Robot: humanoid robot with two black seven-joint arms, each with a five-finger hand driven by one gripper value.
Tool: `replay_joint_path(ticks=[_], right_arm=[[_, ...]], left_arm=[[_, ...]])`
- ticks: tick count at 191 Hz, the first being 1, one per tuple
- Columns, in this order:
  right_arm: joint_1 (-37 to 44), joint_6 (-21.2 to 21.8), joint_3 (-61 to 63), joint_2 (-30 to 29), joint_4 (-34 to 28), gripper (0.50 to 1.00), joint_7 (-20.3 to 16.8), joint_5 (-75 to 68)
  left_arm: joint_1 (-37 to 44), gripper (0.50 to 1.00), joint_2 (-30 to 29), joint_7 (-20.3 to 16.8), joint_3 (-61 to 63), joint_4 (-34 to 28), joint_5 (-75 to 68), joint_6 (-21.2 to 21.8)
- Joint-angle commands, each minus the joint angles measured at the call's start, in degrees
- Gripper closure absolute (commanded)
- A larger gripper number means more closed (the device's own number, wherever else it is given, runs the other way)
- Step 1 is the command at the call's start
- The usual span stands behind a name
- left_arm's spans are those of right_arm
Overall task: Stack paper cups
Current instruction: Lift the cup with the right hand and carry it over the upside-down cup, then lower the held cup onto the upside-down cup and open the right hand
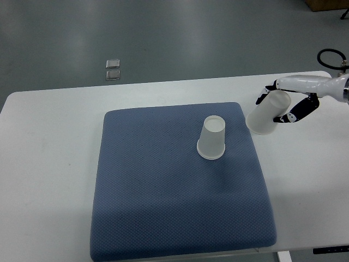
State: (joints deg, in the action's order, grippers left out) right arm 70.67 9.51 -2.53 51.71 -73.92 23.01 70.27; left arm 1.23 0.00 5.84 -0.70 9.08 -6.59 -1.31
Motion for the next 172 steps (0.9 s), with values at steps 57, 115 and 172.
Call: replay_joint_path(ticks=[57,115,172], right_arm=[[8.61,10.53,0.68,-8.38,-0.17,0.869,-1.21,-2.86],[8.00,11.15,0.68,-11.28,0.88,0.863,-3.85,-2.68],[7.64,10.97,0.59,-11.72,2.11,0.850,-3.93,-2.42]], left_arm=[[0.00,0.500,0.00,0.04,0.00,0.06,0.00,-0.01],[0.00,0.500,0.00,-0.04,0.00,-0.03,0.00,-0.01],[0.00,0.500,0.00,0.05,0.00,0.06,0.00,-0.01]])
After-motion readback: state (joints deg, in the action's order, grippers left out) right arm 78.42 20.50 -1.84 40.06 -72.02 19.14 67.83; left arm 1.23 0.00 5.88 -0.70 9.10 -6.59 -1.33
